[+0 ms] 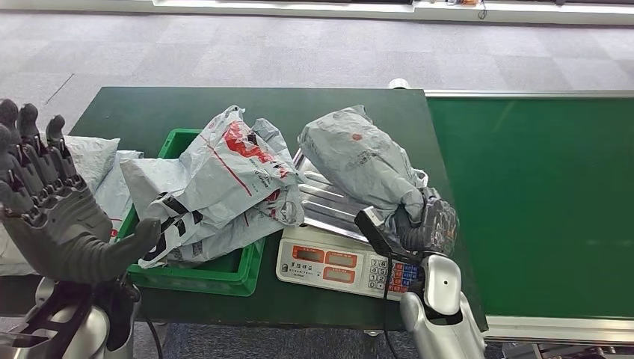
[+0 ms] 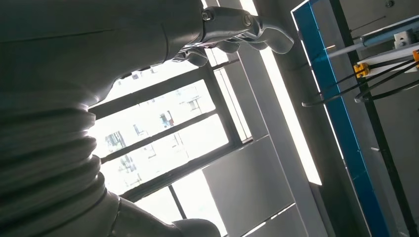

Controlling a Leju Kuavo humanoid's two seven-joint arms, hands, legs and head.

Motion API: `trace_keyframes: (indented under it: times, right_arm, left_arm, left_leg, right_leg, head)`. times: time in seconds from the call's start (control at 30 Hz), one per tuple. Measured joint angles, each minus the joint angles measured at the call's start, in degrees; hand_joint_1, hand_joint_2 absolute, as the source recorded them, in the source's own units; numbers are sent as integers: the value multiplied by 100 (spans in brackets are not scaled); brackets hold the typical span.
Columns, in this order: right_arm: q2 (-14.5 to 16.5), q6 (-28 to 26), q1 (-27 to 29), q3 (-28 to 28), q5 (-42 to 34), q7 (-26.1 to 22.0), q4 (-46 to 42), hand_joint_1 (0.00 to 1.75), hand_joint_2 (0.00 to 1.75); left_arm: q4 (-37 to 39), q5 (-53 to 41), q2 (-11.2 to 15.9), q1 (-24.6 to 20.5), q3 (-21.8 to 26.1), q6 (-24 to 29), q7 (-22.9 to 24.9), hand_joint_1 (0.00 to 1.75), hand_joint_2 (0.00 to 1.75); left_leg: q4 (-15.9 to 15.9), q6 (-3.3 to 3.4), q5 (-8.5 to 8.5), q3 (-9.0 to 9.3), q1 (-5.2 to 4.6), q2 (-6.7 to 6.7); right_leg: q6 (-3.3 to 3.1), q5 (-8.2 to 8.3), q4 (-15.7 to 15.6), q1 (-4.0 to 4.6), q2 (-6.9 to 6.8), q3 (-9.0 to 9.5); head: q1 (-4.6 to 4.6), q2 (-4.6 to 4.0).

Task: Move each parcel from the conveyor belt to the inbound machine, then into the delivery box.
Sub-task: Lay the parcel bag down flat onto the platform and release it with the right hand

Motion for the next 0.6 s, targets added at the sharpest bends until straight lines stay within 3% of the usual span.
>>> trace_keyframes:
  times: [0.27, 0.6]
  right_arm:
    - [1, 70, 141, -4, -525, -317, 39, 0, 0]
    - [46, 696, 280, -3, -2815, -2337, -195, 0, 0]
  left_arm:
    - [173, -58, 46, -95, -25, 27, 0, 0, 175]
    - [335, -240, 127, -147, -109, 238, 0, 0, 175]
  left_leg:
    - [1, 0, -1, -1, -1, 1]
    - [0, 0, 0, 0, -1, 2]
  right_leg:
    - [0, 0, 0, -1, 3, -1]
    - [0, 0, 0, -1, 5, -2]
  head:
    - [0, 0]
    - [0, 0]
